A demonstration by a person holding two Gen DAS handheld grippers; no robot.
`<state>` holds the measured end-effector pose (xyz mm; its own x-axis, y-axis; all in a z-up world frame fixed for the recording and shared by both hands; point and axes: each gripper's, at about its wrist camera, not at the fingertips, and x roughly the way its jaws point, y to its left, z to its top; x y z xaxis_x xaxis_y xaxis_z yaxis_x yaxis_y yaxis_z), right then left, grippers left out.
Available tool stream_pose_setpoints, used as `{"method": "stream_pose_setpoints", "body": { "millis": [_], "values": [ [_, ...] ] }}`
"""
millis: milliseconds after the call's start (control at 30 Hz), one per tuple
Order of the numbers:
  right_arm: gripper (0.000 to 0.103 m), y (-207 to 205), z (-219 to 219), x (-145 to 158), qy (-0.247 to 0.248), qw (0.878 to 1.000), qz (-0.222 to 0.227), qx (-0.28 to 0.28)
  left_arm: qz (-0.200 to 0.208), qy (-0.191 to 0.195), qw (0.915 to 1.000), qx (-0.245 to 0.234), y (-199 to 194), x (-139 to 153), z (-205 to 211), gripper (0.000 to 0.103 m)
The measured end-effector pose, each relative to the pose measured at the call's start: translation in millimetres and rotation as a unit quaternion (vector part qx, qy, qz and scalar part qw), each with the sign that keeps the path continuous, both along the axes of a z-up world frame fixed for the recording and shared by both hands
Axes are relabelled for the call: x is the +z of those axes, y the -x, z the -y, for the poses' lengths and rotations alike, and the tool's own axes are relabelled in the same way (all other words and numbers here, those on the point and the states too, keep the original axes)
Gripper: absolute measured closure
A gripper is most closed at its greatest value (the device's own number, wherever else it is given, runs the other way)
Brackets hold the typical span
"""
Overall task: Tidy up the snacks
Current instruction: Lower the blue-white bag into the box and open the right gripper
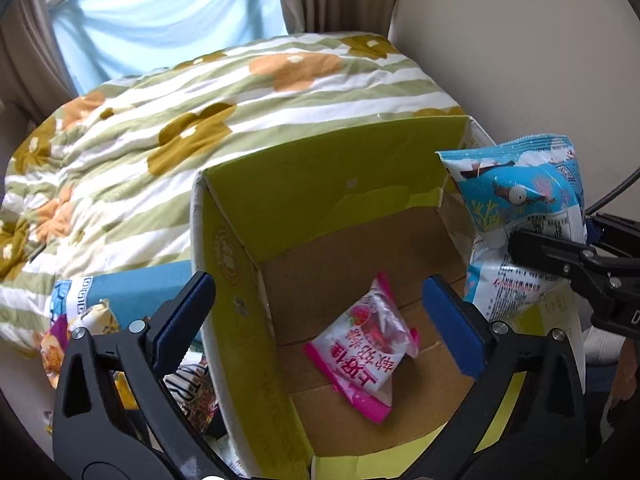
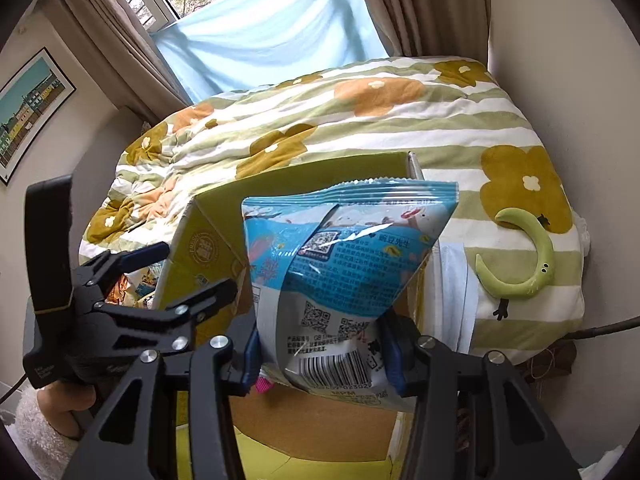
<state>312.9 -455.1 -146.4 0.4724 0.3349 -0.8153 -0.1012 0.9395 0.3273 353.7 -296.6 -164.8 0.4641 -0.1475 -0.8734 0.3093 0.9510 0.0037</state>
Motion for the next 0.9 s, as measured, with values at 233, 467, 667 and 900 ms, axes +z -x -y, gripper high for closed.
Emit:
{"method": "stream_pose_setpoints", "body": {
  "millis": [233, 467, 667, 900],
  "values": [
    [0.057, -3.1, -1.4, 2.4, 0.001, 1.000, 0.003, 0.011, 0.021, -0.013, 0.9994, 0.024, 32.6, 16.4, -20.8, 0.001],
    [0.057, -23.9, -15.0, -1.4, 0.002, 1.000, -0.018, 0.013, 0.028, -0.001, 0.9987, 0.043, 47.2, 29.1, -34.2, 0.001],
    [0.028, -36.3, -21.4, -13.9, 0.013, 0.999, -0.036, 0.004, 0.024, 0.005, 0.9978, 0.061, 58.0, 32.7, -48.2, 0.001],
    [0.000, -1.8, -19.5, -12.7, 0.071, 0.997, -0.009, 0.011, 0.023, 0.026, 0.9954, 0.090, 81.3, 35.2, -61.5, 0.001]
  ]
}}
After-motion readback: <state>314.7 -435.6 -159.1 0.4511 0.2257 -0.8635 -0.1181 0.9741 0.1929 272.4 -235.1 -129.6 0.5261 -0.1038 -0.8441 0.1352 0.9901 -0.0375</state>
